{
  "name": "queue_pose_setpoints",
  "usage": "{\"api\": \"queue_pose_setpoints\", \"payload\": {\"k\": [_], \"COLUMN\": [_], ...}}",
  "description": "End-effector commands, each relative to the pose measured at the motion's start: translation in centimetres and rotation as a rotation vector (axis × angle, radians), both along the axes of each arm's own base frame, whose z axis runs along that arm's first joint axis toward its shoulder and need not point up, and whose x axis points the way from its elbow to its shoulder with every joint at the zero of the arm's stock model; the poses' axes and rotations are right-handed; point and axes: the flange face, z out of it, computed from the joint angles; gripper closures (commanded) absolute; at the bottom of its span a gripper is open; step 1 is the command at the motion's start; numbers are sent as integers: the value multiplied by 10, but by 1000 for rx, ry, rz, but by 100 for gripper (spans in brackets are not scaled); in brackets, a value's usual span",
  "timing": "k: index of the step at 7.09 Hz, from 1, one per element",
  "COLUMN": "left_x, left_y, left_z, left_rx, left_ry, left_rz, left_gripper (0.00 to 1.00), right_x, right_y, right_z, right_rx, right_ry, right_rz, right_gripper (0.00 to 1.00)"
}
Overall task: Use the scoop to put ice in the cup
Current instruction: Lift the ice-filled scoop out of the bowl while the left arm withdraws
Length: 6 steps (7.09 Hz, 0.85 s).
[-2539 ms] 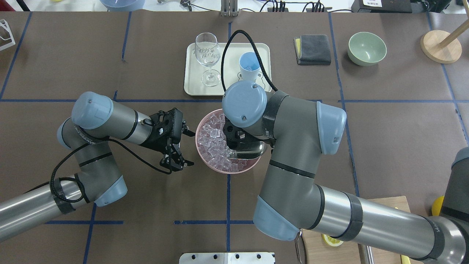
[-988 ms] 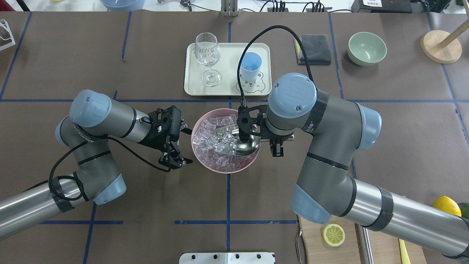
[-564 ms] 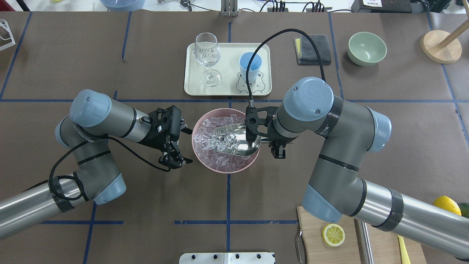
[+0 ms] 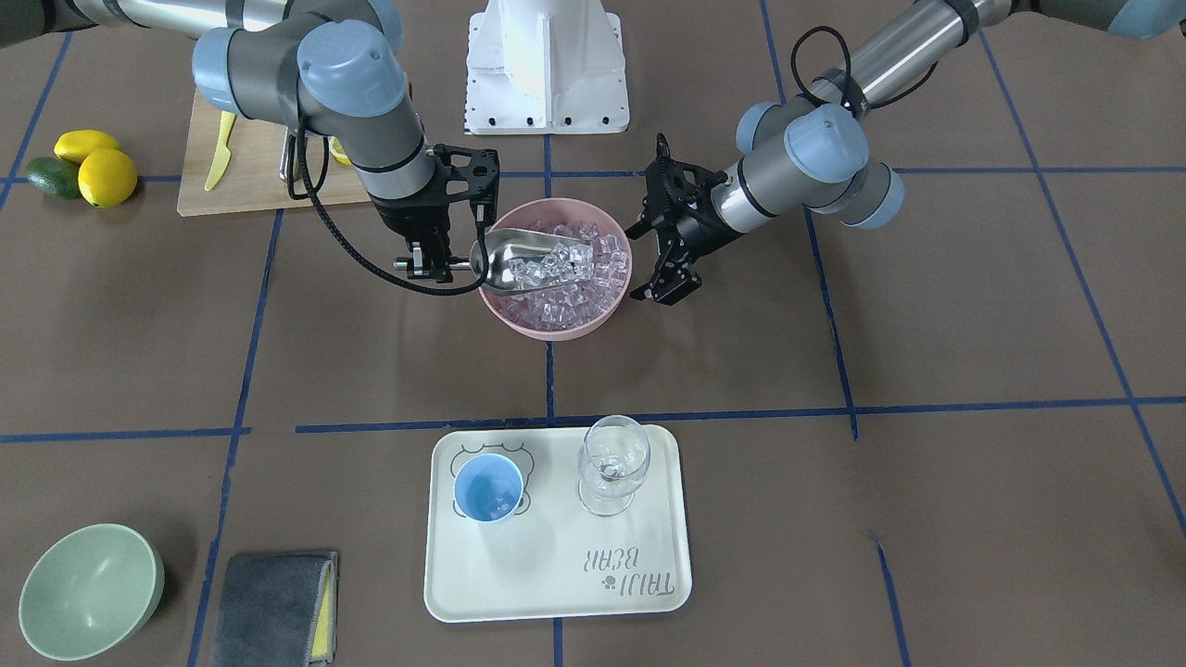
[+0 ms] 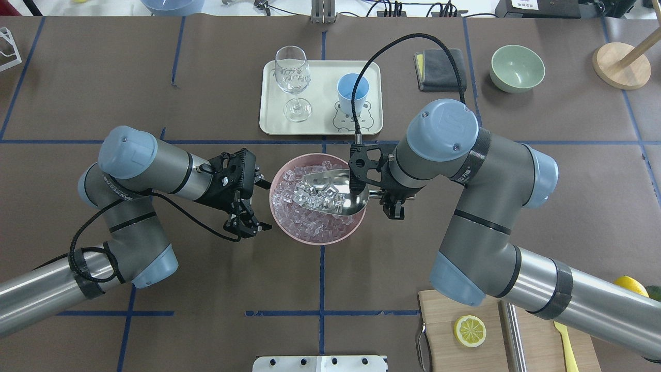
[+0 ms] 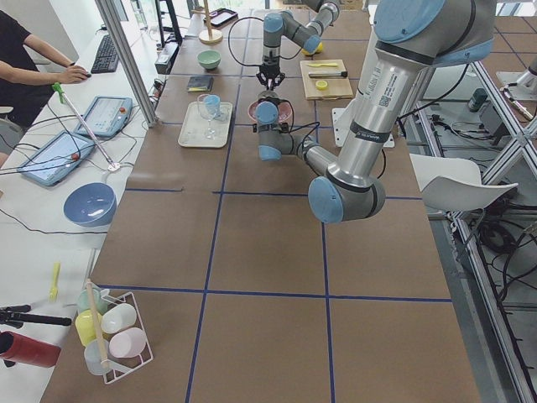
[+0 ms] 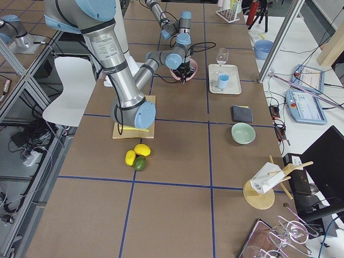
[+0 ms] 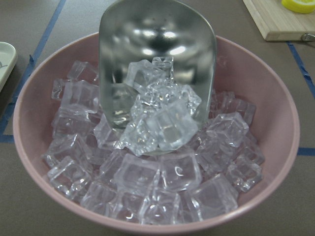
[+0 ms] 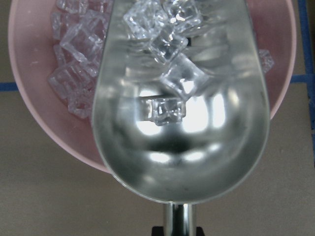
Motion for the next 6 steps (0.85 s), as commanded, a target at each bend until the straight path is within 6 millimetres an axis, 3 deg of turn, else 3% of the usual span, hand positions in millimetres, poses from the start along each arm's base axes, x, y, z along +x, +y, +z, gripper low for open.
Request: {"api": "queue_pose_setpoints", "payload": {"k": [1, 3, 6], "left_x": [-9, -30, -76], "left_y": [-9, -28, -62], "left_z": [4, 15, 43], "left_rx": [-8, -23, -62], "left_ry": [-9, -30, -72], "left_rz": [-19, -63, -151], "left_gripper": [0, 0, 0], "right_x": [20, 39, 85], "right_y": [-11, -21, -45], "right_z": [-9, -16, -30], "right_rx": [-21, -40, -89], "right_ry": [-36, -69, -135], "right_rz": [-2, -1, 13], "right_gripper": [100, 100, 100]}}
